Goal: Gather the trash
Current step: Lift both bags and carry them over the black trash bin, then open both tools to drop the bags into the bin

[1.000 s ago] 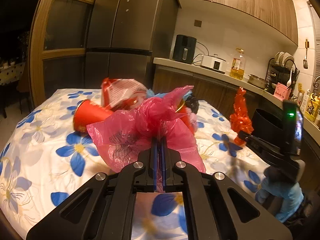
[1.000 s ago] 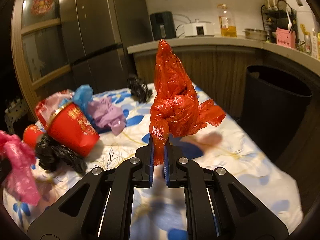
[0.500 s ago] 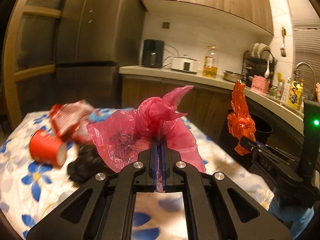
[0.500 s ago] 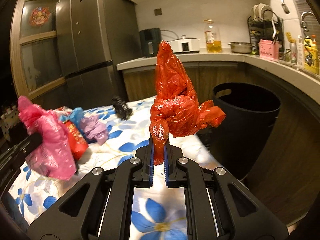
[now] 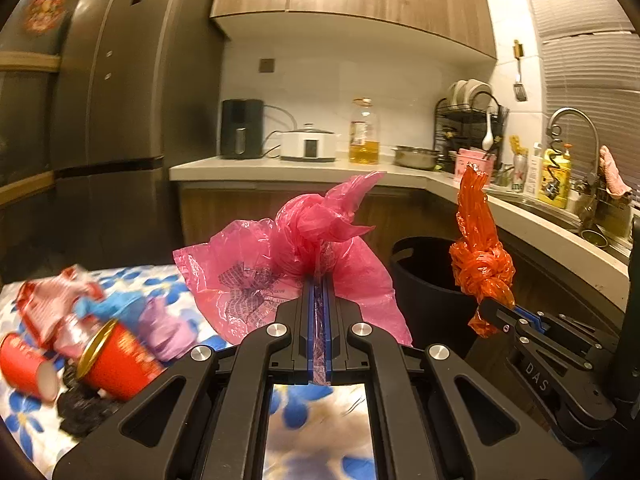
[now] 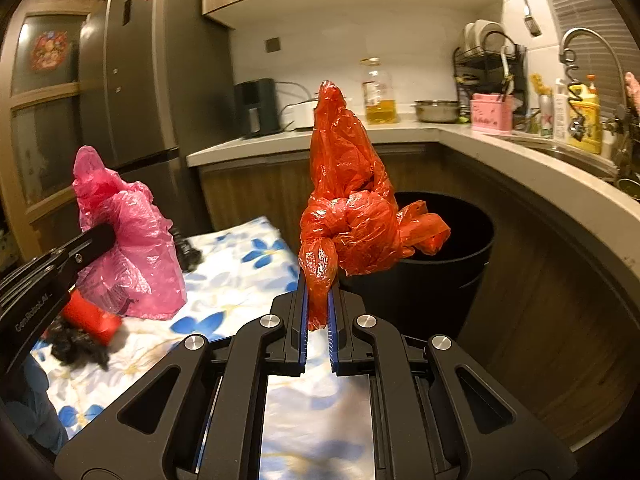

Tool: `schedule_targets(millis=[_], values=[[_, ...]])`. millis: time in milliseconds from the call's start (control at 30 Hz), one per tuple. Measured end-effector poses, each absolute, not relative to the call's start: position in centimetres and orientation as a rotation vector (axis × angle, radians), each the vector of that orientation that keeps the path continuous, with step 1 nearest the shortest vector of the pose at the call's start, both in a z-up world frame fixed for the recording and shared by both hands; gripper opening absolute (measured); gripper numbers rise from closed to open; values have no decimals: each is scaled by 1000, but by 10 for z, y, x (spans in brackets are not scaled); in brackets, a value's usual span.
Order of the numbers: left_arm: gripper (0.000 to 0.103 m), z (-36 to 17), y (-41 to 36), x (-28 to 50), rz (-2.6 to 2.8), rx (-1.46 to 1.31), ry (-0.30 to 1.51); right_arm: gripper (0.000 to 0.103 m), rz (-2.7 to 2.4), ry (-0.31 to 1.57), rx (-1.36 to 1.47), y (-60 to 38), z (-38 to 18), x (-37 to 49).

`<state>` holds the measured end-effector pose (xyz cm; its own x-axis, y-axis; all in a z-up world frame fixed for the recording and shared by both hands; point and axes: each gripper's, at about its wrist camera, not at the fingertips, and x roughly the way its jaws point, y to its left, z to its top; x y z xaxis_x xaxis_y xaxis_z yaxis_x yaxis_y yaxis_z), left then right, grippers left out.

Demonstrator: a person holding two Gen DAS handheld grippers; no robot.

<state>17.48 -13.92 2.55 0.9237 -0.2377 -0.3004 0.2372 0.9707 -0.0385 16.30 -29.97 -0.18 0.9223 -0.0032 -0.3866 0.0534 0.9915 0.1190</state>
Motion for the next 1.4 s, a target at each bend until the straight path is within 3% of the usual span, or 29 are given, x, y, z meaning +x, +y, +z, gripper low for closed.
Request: schedule_targets(millis=[533,1400], values=[[3,53,-229,227,-391,19,240,8,-131,347,152,-368,22,187],[4,31,-297,318,-501,18,300,10,-121,369,155,-419,20,259]])
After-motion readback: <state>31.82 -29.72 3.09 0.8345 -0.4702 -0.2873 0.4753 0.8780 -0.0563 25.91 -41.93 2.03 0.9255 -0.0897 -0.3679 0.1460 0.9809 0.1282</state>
